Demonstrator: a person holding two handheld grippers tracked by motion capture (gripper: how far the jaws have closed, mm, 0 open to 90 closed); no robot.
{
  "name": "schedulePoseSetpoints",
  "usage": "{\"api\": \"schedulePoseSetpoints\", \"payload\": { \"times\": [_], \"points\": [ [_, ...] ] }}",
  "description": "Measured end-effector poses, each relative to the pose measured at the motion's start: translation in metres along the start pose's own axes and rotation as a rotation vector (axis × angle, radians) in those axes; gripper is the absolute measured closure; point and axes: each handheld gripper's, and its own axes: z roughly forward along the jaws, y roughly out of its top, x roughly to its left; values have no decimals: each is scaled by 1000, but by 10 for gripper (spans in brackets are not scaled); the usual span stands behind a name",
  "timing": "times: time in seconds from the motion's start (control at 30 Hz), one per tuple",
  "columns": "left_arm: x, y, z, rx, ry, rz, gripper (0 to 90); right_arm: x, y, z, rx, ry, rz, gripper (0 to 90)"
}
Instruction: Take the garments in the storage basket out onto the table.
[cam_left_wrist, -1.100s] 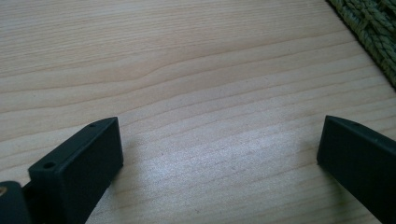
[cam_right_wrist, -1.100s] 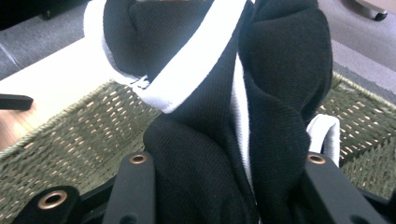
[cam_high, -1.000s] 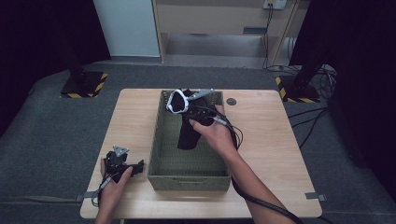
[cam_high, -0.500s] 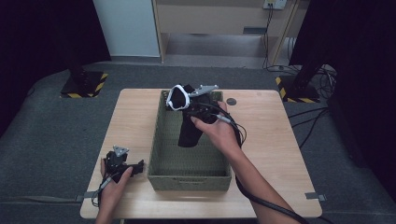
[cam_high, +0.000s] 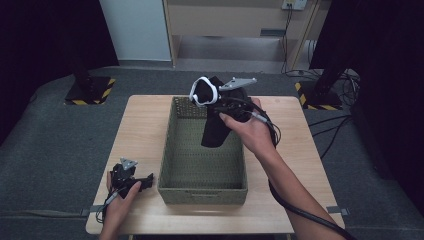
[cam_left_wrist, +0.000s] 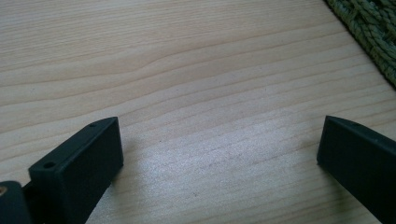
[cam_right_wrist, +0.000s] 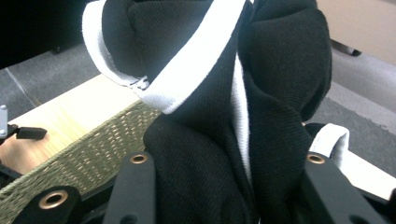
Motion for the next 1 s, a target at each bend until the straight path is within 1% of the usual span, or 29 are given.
{"api": "schedulePoseSetpoints", "payload": {
  "times": [0.1,0.17,0.43,0.6,0.8,1.0],
  "points": [
    [0,0,0,0,0,0,0,-7,-3,-2,11,-13,15,588],
    [0,0,0,-1,0,-2,0,-10,-2,-4,8,-17,22,590],
    [0,0,0,-2,-1,-4,0,-17,-1,-13,14,-38,19,595],
    [0,0,0,-2,-1,-4,0,-24,-4,-18,12,-48,30,596],
    [0,0,0,-1,-1,-2,0,-35,-7,-27,10,-66,49,597],
    [0,0,0,-1,-1,-2,0,-46,-11,-36,5,-83,58,598]
  ]
}}
